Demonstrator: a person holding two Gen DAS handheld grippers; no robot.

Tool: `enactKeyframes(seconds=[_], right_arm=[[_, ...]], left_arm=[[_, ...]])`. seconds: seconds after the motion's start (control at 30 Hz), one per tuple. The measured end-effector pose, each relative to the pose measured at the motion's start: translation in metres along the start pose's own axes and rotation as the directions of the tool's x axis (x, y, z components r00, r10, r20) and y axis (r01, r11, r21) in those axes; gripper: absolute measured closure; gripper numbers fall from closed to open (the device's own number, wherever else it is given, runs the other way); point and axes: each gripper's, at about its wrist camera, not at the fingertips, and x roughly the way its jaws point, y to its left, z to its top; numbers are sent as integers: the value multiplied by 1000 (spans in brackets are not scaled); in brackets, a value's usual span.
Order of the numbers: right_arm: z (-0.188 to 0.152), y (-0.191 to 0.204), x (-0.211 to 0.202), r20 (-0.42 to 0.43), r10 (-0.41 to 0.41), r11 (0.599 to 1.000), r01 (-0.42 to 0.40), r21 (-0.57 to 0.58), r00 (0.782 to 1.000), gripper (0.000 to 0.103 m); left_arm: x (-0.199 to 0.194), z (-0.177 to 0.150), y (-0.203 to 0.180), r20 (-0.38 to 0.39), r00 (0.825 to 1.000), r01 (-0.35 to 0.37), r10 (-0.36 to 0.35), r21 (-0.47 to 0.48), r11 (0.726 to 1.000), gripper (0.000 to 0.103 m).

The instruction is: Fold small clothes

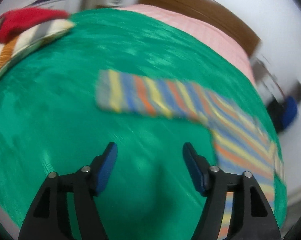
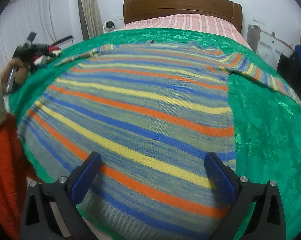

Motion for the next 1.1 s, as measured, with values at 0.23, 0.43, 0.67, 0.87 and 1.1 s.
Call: enactKeyframes(seconds=[0.23, 0.43, 0.67, 0.87, 1.1], right_arm=[[29, -47, -45, 135, -138, 989, 131, 61, 981, 1], [46, -115, -29, 109, -303, 942, 279, 188, 947, 1], [10, -156, 14, 39, -346, 883, 311, 352, 937, 1], [8, -159, 14, 72, -346, 887, 300, 351, 936, 0], [3, -152, 16, 91, -356, 888, 306, 344, 930, 0]], left_arm=[[1, -45, -28, 80, 995, -79, 68, 148, 986, 16], [26, -53, -9, 95, 985, -159, 147, 142, 977, 15], [35, -60, -21, 110, 976, -206, 187, 209, 956, 4], [37, -61, -21, 104, 976, -208, 189, 215, 954, 1], [40, -62, -23, 107, 975, -215, 195, 225, 950, 1]])
